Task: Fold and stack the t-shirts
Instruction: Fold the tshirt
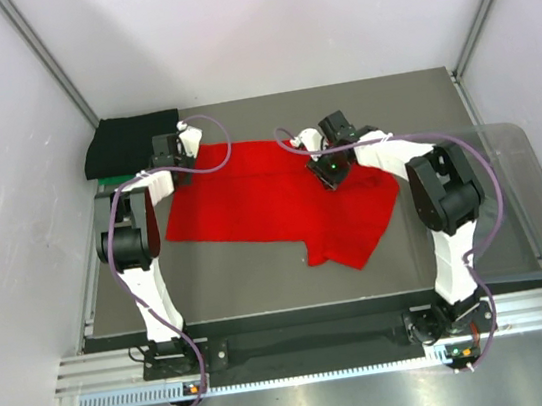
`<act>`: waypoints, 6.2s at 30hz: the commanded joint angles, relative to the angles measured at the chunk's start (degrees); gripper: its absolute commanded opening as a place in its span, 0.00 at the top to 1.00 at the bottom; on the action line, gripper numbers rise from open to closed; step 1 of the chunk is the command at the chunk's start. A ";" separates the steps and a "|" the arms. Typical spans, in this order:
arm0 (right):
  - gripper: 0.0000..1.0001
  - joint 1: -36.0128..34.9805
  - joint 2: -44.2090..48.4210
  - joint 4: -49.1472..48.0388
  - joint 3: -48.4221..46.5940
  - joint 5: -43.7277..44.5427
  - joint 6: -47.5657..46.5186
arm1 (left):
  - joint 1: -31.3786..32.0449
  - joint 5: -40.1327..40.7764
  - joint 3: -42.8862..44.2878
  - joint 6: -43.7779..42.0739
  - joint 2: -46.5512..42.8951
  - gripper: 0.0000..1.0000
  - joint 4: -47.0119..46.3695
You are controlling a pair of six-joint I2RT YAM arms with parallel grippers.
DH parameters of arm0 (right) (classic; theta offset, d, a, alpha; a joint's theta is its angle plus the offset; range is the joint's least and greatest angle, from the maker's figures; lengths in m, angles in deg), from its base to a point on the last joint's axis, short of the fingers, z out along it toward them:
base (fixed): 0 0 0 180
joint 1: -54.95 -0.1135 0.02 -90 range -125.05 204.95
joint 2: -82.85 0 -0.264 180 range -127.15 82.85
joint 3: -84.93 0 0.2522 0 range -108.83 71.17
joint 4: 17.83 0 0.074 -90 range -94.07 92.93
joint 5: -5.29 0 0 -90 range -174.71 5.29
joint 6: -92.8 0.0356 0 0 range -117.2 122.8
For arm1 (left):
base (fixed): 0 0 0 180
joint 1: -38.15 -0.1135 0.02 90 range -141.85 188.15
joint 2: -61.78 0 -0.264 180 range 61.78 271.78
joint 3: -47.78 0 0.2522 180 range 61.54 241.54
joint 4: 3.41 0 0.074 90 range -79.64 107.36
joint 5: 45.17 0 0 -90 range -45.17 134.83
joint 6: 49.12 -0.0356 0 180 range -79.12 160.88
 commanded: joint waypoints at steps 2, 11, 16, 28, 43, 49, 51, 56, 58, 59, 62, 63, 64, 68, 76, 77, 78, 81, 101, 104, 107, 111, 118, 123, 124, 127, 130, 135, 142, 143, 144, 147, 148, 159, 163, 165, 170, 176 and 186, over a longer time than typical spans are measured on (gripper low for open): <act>0.62 -0.91 -1.63 -0.21 -2.36 -1.26 0.70 | -0.86 2.32 -0.89 -1.00 -0.09 1.00 1.84; 0.67 -1.52 -2.06 -0.39 -1.83 -0.82 0.44 | -1.03 2.49 -1.33 -1.26 -0.36 1.00 1.48; 0.89 -2.05 -0.93 -0.47 -1.48 -0.03 0.35 | -1.03 2.49 -1.41 -1.26 -0.45 1.00 1.40; 0.95 -8.73 7.07 0.32 1.33 6.30 -1.06 | -1.12 2.32 -2.47 -0.91 -1.24 1.00 0.69; 0.59 -1.90 5.67 -0.39 -5.68 7.98 0.52 | -1.38 0.65 -1.42 -0.65 -1.50 1.00 2.62; 0.57 10.59 -3.55 4.62 -20.44 4.02 1.49 | -1.38 0.56 3.68 -0.12 0.34 1.00 5.70; 0.57 12.62 -7.92 7.15 -26.92 4.10 1.05 | -1.38 0.56 5.60 0.06 1.31 1.00 6.75; 0.56 14.82 -17.69 12.18 -41.17 5.42 0.79 | -1.38 -1.20 10.27 1.02 4.03 1.00 10.36; 0.56 15.17 -19.46 13.85 -43.57 5.51 1.31 | -1.38 -1.11 10.28 1.03 4.04 1.00 10.27; 0.55 15.35 -20.51 14.90 -45.14 5.95 1.40 | -1.38 -0.94 10.19 0.94 3.86 1.00 10.27; 0.55 15.70 -21.14 14.91 -45.07 8.14 1.40 | -1.38 -0.85 10.10 0.94 3.86 1.00 10.36; 0.54 15.79 -21.22 14.99 -44.90 8.58 1.40 | -1.38 -0.85 10.10 0.94 3.86 1.00 10.36; 0.55 15.96 -21.23 15.08 -44.63 9.28 1.58 | -1.38 -0.85 10.10 1.11 3.95 1.00 10.36; 0.55 16.49 -20.26 15.43 -42.79 10.34 2.11 | -1.47 -0.67 10.01 1.20 4.21 1.00 10.36; 0.53 16.93 -19.99 18.24 -41.99 13.68 2.46 | -1.47 -0.50 10.80 1.55 5.44 1.00 11.77; 0.53 17.02 -20.34 18.86 -42.17 13.86 2.46 | -1.47 -0.41 10.63 1.47 5.44 1.00 11.68; 0.53 17.02 -20.52 19.12 -42.26 13.95 2.55 | -1.47 -0.50 10.54 1.64 5.44 1.00 11.68; 0.52 17.02 -21.66 20.53 -43.22 14.83 2.72 | -1.47 -0.58 10.10 1.81 5.27 1.00 11.59; 0.49 18.87 -27.64 24.04 -46.74 18.34 3.78 | -1.56 -0.23 9.84 2.17 6.41 1.00 12.12; 0.63 19.21 -29.56 26.50 -48.75 16.50 4.13 | -1.65 1.61 10.27 2.26 6.76 1.00 12.73; 0.74 19.92 -30.71 27.39 -49.29 14.30 4.74 | -1.65 1.53 10.80 2.25 7.20 1.00 13.44; 0.94 20.80 -31.68 28.09 -49.55 11.93 5.27 | -1.56 1.88 11.24 2.43 7.55 1.00 14.05; 1.00 21.76 -31.33 23.00 -50.61 14.38 5.45 | -1.56 2.23 13.00 2.78 8.87 1.00 15.90; 1.00 21.76 -32.56 18.52 -52.54 15.00 5.53 | -1.65 2.49 14.93 3.13 10.01 1.00 17.47; 1.00 21.76 -32.82 18.16 -53.15 14.92 5.45 | -1.65 2.41 16.33 3.13 10.80 1.00 18.00; 1.00 21.77 -32.92 15.80 -52.11 14.91 5.18 | -1.65 2.23 19.84 3.75 12.82 1.00 20.63; 0.99 21.76 -32.74 13.16 -52.19 15.09 5.01 | -1.65 2.14 22.74 4.19 14.66 1.00 22.57; 0.98 21.76 -32.74 9.73 -52.45 15.80 5.01 | -1.65 2.23 25.12 4.54 15.99 1.00 22.93; 0.95 21.59 -32.65 4.98 -53.86 16.24 4.83 | -1.56 0.56 27.15 5.59 15.56 1.00 24.16; 0.95 21.50 -32.56 4.63 -53.77 16.06 4.66 | -1.65 -1.09 26.98 5.77 15.03 1.00 24.25; 0.95 21.59 -32.30 4.19 -53.77 16.06 4.74 | -1.65 -1.98 26.80 5.86 14.07 1.00 24.16; 0.92 21.59 -31.51 2.08 -51.94 15.97 4.92 | -0.95 -3.39 25.92 6.30 11.43 1.00 25.21; 0.87 21.50 -30.20 1.12 -51.23 15.97 5.01 | -0.68 -3.57 25.66 6.39 10.55 1.00 25.48; 0.00 21.06 -1.65 -9.62 -25.59 21.07 2.20 | 2.13 -3.66 18.90 8.50 -8.94 0.98 28.55; 0.00 20.71 8.90 -5.48 -18.81 13.87 -1.14 | 2.13 -2.61 13.02 7.62 -16.43 0.97 29.08; 0.00 19.66 14.42 -6.62 -12.33 11.16 -3.24 | 2.04 -1.38 8.55 6.83 -20.89 0.96 28.29; 0.00 18.69 24.99 -10.31 0.87 2.89 3.99 | 2.04 -2.34 0.71 6.21 -31.61 0.96 28.99; 0.00 17.64 30.88 -0.24 8.45 -31.98 2.60 | 2.13 -7.26 -12.12 5.51 -44.20 0.96 26.45; 0.34 -0.29 48.30 4.43 29.71 -15.41 -19.07 | 2.13 -7.43 -25.05 3.84 -50.63 0.98 27.50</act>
